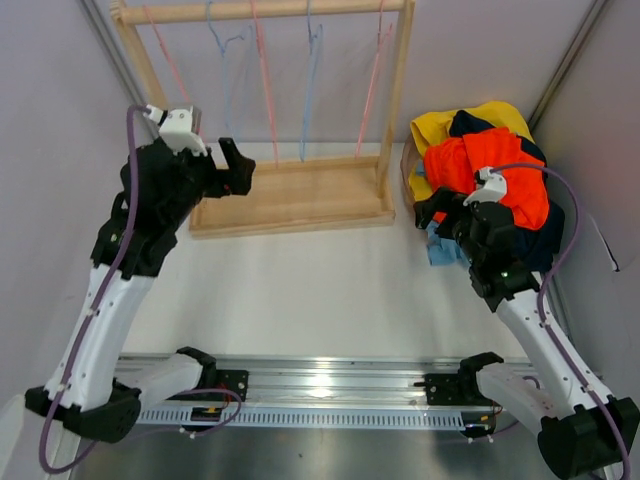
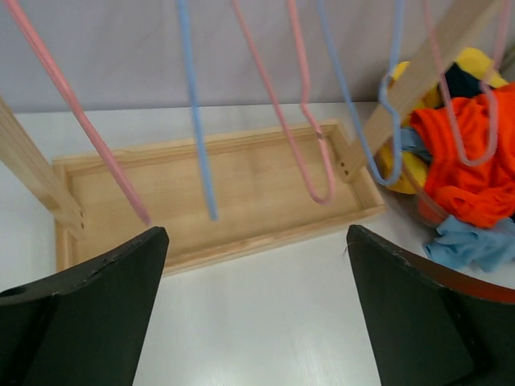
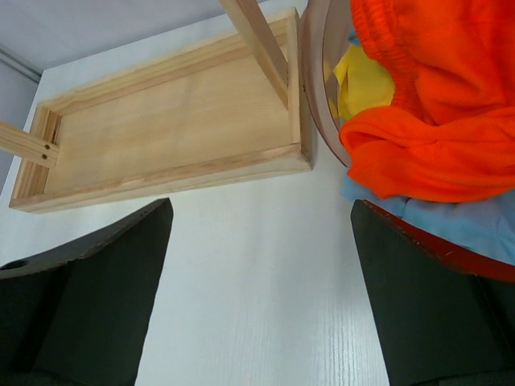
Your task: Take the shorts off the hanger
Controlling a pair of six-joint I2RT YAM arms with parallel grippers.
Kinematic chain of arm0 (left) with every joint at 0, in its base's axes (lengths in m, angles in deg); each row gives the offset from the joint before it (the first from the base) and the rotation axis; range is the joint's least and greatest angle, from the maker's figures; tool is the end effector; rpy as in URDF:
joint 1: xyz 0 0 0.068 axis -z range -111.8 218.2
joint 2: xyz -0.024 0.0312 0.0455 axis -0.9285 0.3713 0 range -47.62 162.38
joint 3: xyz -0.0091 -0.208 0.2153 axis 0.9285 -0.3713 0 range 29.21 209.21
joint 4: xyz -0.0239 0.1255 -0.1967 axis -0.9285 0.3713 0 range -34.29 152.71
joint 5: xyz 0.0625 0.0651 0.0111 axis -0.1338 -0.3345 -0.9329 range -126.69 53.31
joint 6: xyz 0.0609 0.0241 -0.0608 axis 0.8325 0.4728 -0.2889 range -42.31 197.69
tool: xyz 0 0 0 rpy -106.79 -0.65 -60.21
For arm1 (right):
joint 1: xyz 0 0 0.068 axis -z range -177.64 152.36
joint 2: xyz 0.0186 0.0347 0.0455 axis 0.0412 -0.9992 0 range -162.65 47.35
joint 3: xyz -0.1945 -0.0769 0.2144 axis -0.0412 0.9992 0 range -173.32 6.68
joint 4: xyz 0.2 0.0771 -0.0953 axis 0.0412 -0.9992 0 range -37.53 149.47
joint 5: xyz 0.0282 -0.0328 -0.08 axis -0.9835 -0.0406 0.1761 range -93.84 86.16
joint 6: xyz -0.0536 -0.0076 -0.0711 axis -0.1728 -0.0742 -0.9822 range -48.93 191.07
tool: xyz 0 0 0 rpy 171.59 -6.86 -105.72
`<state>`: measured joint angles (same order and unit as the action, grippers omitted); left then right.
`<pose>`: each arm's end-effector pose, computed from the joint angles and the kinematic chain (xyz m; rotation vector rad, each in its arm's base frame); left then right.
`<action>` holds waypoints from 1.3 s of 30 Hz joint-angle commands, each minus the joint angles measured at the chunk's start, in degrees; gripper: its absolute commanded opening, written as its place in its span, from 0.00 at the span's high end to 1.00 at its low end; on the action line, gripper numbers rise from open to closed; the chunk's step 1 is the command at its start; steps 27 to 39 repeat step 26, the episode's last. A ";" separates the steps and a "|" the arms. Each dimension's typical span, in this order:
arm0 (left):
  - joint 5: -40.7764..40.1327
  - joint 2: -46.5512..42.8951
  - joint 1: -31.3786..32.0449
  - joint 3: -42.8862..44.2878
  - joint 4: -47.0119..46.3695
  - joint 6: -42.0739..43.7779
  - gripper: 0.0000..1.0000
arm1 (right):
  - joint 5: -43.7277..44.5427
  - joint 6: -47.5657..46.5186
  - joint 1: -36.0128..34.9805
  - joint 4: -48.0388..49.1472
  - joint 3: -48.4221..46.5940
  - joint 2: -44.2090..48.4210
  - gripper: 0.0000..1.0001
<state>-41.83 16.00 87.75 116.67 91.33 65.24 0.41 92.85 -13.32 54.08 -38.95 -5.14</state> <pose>0.2041 -0.0649 0.4855 0.0455 1.7862 -0.3230 0.2078 0.0521 0.3459 0.1496 1.7957 0.4029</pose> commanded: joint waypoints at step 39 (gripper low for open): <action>3.21 -29.25 3.65 -21.45 -2.92 4.63 0.01 | -15.69 -4.64 -3.74 -12.09 -22.66 5.83 0.00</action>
